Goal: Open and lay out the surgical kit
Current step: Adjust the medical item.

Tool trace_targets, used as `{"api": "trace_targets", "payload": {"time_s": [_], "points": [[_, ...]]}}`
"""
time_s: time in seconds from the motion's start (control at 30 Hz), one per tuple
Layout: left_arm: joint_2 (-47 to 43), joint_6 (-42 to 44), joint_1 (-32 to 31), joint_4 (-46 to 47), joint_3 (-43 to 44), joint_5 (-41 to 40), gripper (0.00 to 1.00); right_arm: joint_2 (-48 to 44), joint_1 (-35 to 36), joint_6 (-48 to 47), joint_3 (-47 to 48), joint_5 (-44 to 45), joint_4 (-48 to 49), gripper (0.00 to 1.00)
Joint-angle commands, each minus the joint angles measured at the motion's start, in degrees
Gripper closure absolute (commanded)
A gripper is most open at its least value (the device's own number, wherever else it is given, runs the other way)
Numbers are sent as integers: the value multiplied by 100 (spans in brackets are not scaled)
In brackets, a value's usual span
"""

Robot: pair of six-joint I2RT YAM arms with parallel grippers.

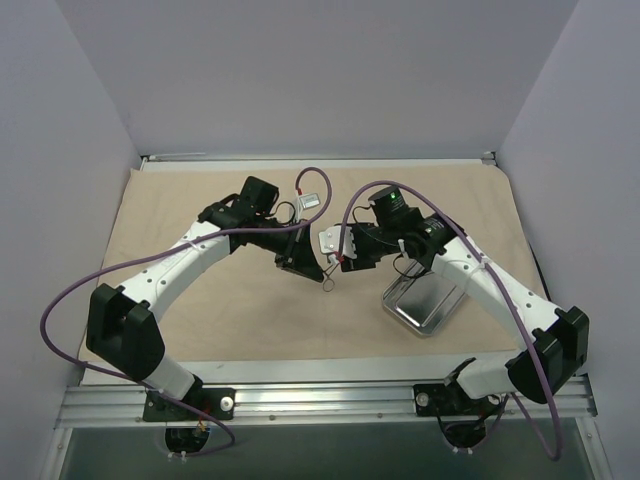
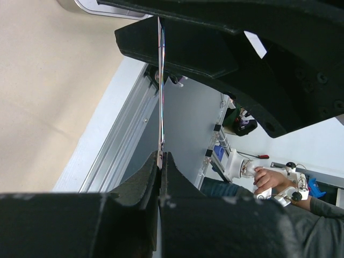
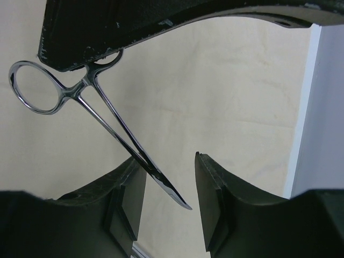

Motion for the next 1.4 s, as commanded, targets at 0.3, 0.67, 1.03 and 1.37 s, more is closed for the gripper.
{"api": "trace_targets", "payload": {"time_s": [0.3, 0.67, 1.03, 1.37], "points": [[77, 132, -16, 36, 174, 226, 98, -122, 174, -52, 208, -14, -321, 57], [130, 158, 63, -139, 306, -19, 81, -236, 201, 88, 76, 434, -225, 100], [-941, 290, 424, -167, 798, -2959, 39, -149, 209, 1476, 269, 707, -259, 100], [-2673, 1343, -260, 1855, -362, -3860, 30, 159, 183, 2469, 823, -119, -778, 100]]}}
